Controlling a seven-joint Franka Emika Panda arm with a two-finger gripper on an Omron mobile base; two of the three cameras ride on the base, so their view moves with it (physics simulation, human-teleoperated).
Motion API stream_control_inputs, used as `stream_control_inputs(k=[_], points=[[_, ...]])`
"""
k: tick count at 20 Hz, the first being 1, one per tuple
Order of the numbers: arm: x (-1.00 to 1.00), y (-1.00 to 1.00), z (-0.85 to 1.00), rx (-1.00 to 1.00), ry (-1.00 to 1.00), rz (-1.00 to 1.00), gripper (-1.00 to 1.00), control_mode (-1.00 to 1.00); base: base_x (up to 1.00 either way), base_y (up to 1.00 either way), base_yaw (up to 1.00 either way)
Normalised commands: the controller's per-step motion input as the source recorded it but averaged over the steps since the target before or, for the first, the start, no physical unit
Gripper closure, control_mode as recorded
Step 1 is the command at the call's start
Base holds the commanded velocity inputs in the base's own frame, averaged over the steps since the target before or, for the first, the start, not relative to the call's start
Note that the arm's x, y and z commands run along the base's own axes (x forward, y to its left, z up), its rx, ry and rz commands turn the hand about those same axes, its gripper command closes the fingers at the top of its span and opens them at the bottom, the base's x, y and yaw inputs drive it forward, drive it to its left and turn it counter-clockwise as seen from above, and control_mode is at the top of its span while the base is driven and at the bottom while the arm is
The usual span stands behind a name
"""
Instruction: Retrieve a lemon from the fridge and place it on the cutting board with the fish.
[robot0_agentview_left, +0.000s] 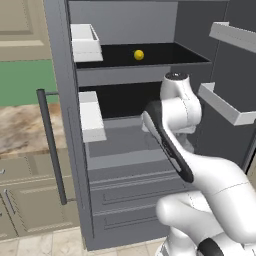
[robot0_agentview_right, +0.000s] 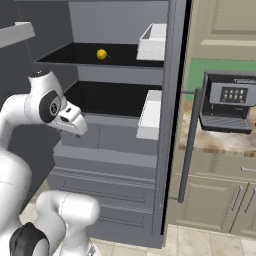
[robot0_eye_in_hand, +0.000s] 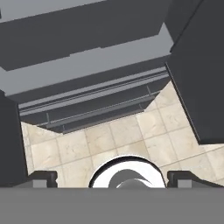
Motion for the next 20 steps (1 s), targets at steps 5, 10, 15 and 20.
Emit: stream_control_inputs(k=[5, 10, 15, 20], points=[[-0.08, -0.12, 0.0, 0.27, 0.0, 0.04, -1.0, -1.0, 0.0, 0.0, 0.0], [-0.14, -0.04, 0.0, 0.05, 0.0, 0.08, -1.0, -1.0, 0.0, 0.0, 0.0], [0.0, 0.0, 0.0, 0.0, 0.0, -0.01, -1.0, -1.0, 0.0, 0.0, 0.0], [0.0, 0.0, 0.0, 0.0, 0.0, -0.12, -1.0, -1.0, 0.0, 0.0, 0.0]])
